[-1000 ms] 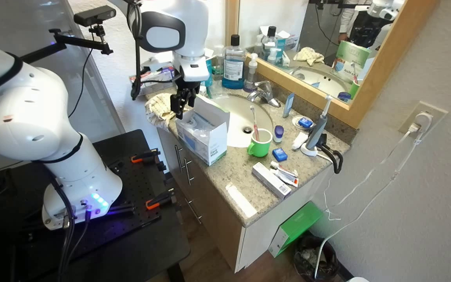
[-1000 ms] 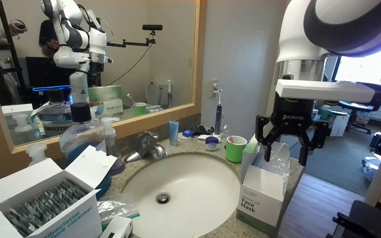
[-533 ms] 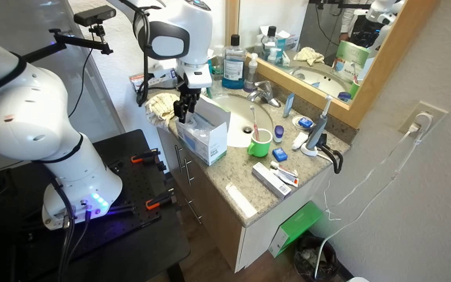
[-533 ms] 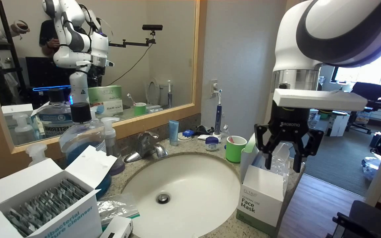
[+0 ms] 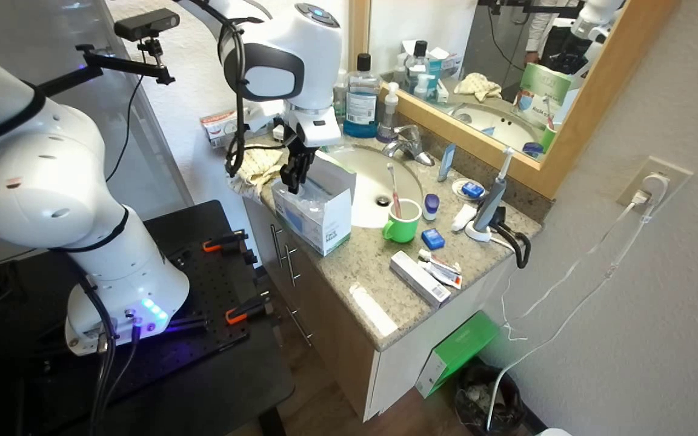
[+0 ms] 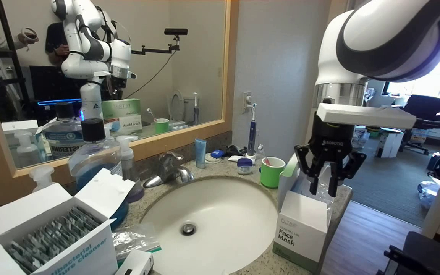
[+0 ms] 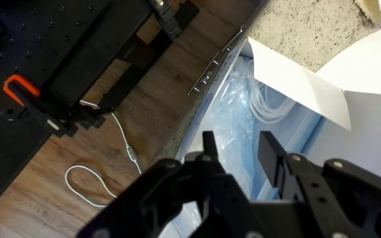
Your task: Take the plastic from the white box and place it in the sink
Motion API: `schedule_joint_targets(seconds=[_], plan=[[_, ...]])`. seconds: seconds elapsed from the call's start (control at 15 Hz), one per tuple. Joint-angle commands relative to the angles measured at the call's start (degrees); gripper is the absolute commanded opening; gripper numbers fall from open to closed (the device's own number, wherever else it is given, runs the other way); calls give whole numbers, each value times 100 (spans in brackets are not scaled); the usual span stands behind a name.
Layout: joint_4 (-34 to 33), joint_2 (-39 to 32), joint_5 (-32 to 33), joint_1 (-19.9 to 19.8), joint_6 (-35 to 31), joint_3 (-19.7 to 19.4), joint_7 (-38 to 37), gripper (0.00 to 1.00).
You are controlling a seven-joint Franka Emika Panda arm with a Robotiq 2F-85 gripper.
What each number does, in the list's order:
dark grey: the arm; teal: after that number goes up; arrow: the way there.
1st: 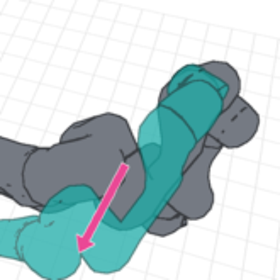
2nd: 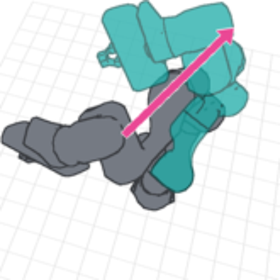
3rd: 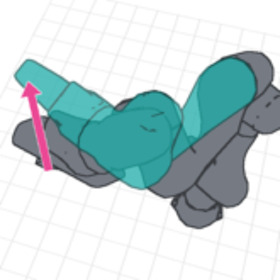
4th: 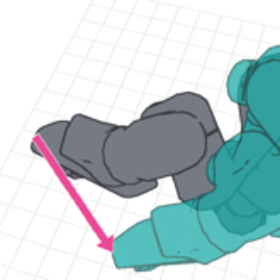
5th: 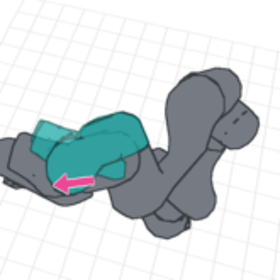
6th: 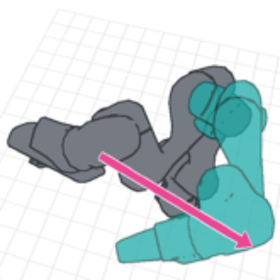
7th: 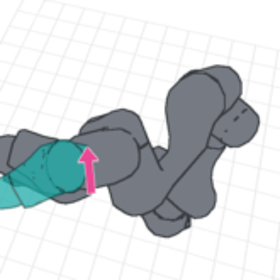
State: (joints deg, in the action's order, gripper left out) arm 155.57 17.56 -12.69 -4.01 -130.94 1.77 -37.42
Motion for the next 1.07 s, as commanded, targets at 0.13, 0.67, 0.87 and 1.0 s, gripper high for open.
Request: schedule_joint_targets(seconds=[0.13, 0.67, 0.87, 1.0], plan=[[-223, -379, -438, 108, -405, -143, 697, 48], [-75, -501, -946, 154, -699, -116, 1054, 44], [51, -293, -853, 123, -560, -140, 1055, 43], [43, -263, -711, 90, -496, -133, 977, 41]])
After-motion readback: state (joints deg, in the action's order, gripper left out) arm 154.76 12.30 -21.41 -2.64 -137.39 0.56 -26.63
